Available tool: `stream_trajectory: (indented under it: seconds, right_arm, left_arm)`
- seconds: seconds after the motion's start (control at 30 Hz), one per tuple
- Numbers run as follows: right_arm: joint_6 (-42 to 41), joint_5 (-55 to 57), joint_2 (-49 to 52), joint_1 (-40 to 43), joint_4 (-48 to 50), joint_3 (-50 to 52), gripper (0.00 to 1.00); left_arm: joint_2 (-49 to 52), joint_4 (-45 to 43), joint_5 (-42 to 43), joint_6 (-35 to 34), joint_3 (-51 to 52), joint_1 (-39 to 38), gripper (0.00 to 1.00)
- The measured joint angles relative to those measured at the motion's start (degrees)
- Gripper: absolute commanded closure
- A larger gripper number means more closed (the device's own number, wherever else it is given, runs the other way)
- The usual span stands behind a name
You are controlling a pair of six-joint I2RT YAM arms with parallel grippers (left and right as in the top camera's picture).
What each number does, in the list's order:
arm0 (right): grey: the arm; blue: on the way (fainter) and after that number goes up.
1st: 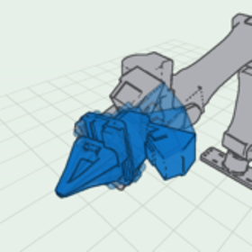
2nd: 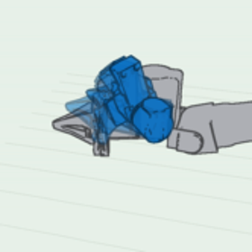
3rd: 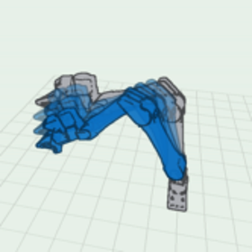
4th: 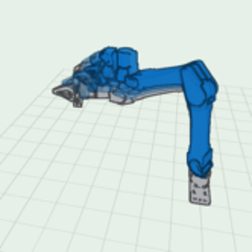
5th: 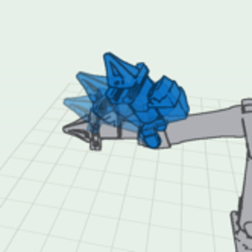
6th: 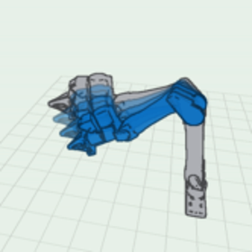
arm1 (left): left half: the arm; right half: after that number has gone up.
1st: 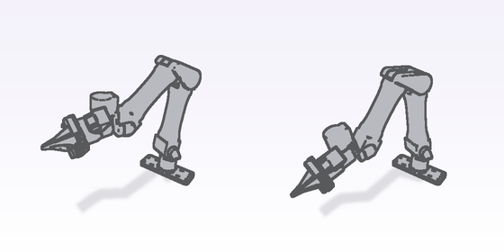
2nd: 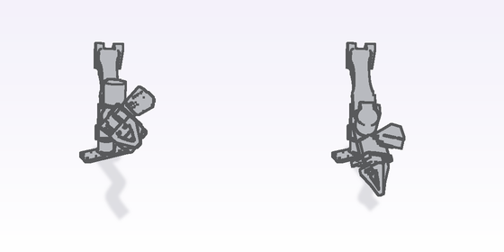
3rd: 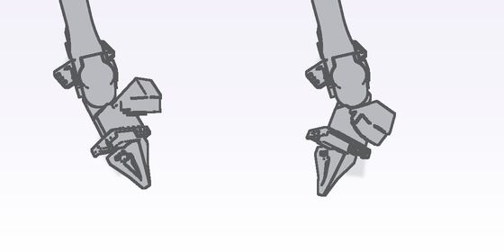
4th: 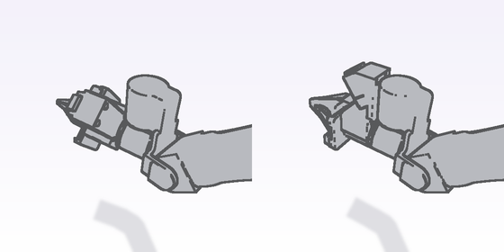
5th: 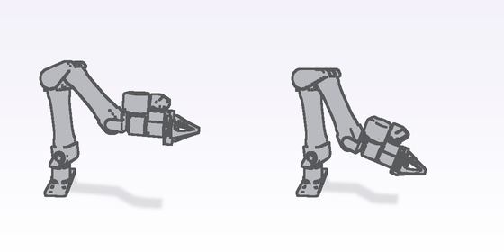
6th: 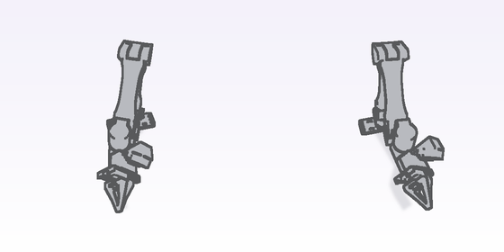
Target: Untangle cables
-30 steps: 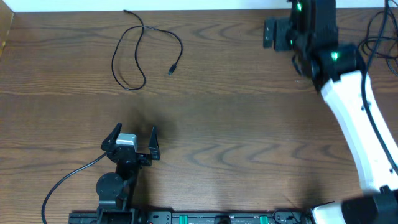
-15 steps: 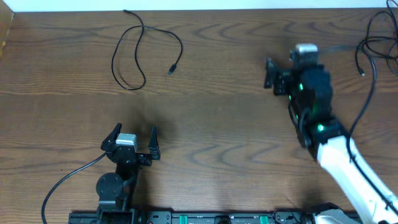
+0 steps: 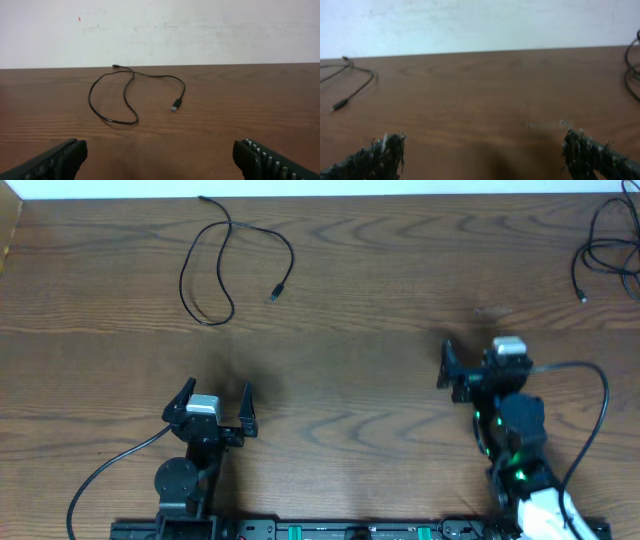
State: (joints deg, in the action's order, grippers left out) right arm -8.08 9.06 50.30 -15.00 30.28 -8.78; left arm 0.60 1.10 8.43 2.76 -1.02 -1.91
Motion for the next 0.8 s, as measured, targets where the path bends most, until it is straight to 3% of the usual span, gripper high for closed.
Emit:
stream_trajectory:
  seconds: [0.2,0.4,0.8]
  right_arm:
    - [0.00,0.07,-9.68,0.00,-3.76,7.89,0.01]
    - [0.00,0.61,-18.38,0.94,-14.40,8.39,0.01]
    - [0.00,0.83,-33.14,6.08,-26.45,8.39,0.01]
  left_arm:
    - [-0.02,-0.02,0.00,0.00,0.00,0.00,0.02]
    - [0.00,0.00,0.00,0.00,0.00,0.00,0.02]
    - [-0.02,-0.02,0.00,0.00,0.00,0.00,0.02]
